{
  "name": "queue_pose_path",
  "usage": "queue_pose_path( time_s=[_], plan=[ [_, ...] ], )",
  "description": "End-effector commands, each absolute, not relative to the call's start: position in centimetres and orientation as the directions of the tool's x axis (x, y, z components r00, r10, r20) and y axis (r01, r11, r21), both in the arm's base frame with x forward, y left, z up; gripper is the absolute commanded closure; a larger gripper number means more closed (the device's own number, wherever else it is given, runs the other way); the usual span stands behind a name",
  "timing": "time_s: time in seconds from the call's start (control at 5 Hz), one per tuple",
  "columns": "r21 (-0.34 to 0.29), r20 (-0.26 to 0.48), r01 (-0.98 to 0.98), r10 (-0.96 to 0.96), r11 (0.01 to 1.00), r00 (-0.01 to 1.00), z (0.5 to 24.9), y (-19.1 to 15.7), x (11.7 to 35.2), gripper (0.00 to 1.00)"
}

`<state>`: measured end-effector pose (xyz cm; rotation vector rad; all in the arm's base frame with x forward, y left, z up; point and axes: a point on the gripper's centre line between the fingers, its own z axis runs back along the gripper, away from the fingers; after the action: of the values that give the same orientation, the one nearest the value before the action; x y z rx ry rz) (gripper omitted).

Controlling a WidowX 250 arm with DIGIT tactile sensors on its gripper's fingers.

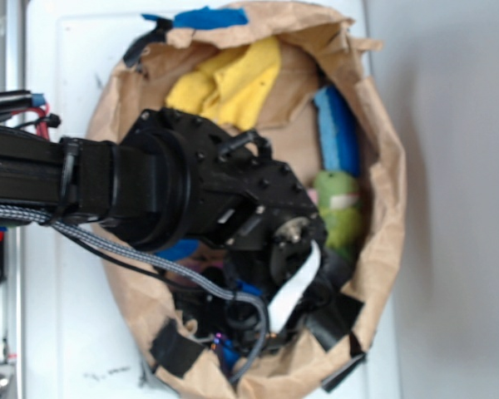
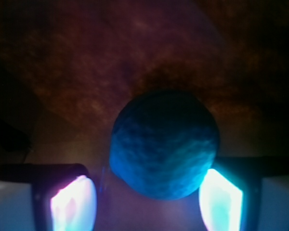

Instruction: Grab the blue ball.

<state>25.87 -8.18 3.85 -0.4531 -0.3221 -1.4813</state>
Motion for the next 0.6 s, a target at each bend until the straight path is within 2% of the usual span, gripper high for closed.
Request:
queue_pose_path(
  time_s=[0.0,0.4],
  plan=[
    [-0.039,0.477,0.999,-0.877,0.038,0.052,4.37,-9.09,26.03,1.0],
    [-0.058,0.486,0.995,-0.868,0.079,0.097,4.63,-8.46,26.32,1.0]
  ],
)
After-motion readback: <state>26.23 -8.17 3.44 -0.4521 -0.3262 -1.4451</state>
